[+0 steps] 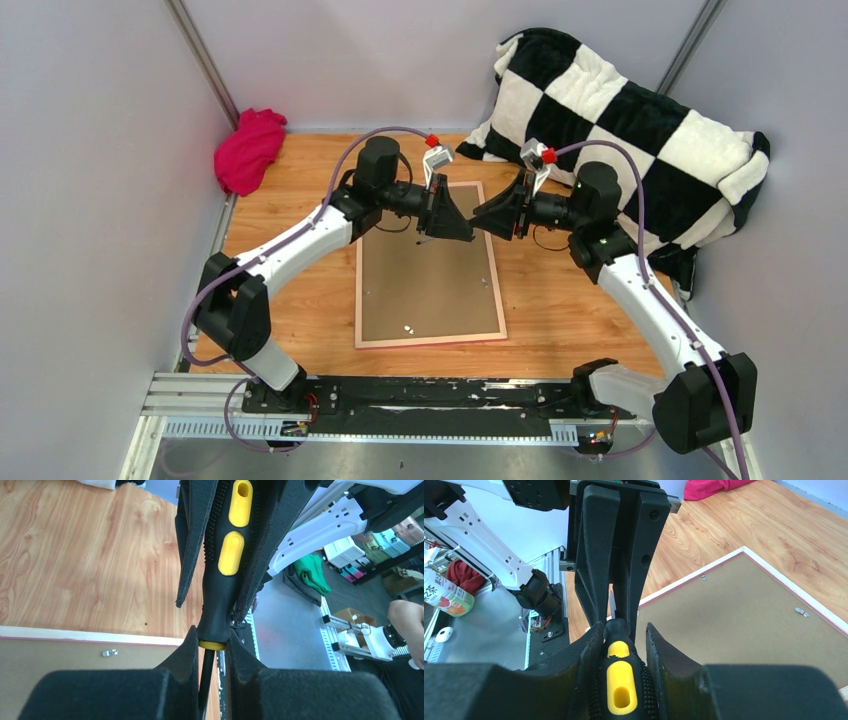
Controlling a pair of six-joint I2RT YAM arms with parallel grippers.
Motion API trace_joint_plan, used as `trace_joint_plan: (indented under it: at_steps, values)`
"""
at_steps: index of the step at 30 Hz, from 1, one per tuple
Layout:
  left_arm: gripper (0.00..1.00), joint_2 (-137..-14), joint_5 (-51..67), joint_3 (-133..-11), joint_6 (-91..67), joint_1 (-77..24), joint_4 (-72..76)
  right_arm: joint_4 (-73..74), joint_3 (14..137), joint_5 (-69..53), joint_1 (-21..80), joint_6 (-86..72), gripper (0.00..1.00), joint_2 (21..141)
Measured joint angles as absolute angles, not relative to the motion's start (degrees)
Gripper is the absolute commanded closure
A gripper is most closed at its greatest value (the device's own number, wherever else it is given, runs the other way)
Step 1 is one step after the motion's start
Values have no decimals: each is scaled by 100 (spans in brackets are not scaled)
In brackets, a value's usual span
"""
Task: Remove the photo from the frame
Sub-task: Adjust the screwdriver, then release the photo frame item from the photo frame.
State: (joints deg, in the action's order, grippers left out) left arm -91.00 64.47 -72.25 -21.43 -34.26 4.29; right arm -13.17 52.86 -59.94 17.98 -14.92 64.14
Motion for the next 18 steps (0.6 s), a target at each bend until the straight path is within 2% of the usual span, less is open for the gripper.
trace_joint_plan:
  at_steps: [3, 5, 10, 14, 18]
  values:
    - [61, -9137, 6497, -7225, -2141, -3422, 436, -1212, 5295, -5946, 1798, -1404, 100, 6401]
    - [47, -9168, 6440, -7225, -2213, -3389, 486, -1100, 5297, -5776, 1804, -1295, 100, 6364]
    - [32, -9177, 6248, -7308, -2364, -2856, 731, -537, 5299, -4836, 1933, -969, 100, 6329]
    - [30, -9179, 5758, -7317, -2499, -1942, 797, -43, 5496, -3758, 2309, -652, 100, 6394]
    - [30, -9343, 5078, -7373, -2491, -1070, 735, 364, 6086, -2362, 3260, -237, 100, 6829]
